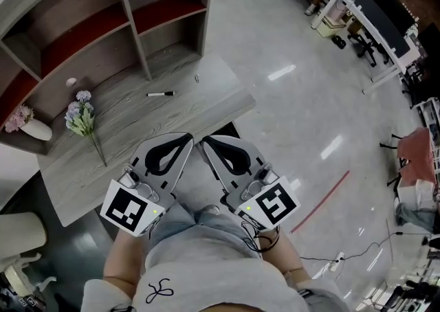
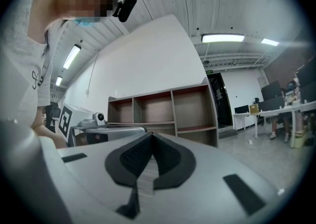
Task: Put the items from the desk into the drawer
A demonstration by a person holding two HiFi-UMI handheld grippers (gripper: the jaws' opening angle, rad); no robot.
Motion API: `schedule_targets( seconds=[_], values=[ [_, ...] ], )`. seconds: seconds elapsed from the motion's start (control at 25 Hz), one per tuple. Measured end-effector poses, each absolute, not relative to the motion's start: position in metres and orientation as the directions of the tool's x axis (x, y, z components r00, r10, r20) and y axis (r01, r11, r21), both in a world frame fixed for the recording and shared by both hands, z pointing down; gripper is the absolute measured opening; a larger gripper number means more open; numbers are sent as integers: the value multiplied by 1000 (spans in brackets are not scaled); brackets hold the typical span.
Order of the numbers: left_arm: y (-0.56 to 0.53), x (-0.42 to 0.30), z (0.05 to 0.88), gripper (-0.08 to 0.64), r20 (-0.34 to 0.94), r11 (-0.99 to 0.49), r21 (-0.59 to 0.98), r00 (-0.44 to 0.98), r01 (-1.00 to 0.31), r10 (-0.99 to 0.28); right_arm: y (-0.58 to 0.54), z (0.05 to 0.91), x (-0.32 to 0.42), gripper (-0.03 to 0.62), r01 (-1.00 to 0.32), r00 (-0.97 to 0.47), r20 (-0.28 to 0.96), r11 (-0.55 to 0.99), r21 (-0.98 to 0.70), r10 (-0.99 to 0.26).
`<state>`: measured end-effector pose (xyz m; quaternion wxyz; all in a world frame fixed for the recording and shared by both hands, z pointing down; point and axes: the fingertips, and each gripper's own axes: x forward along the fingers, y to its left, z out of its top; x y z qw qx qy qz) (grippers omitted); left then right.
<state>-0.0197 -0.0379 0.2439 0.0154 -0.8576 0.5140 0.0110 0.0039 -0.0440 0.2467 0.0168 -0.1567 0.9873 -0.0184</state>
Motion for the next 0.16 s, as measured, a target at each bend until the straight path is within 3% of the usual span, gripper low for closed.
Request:
schedule_targets(
  seconds=[0.16],
  values=[
    [-38, -12, 248, 9, -14, -468, -18, 469, -883, -883, -45, 246, 9, 8, -300, -953, -29, 953, -42, -301]
  ],
)
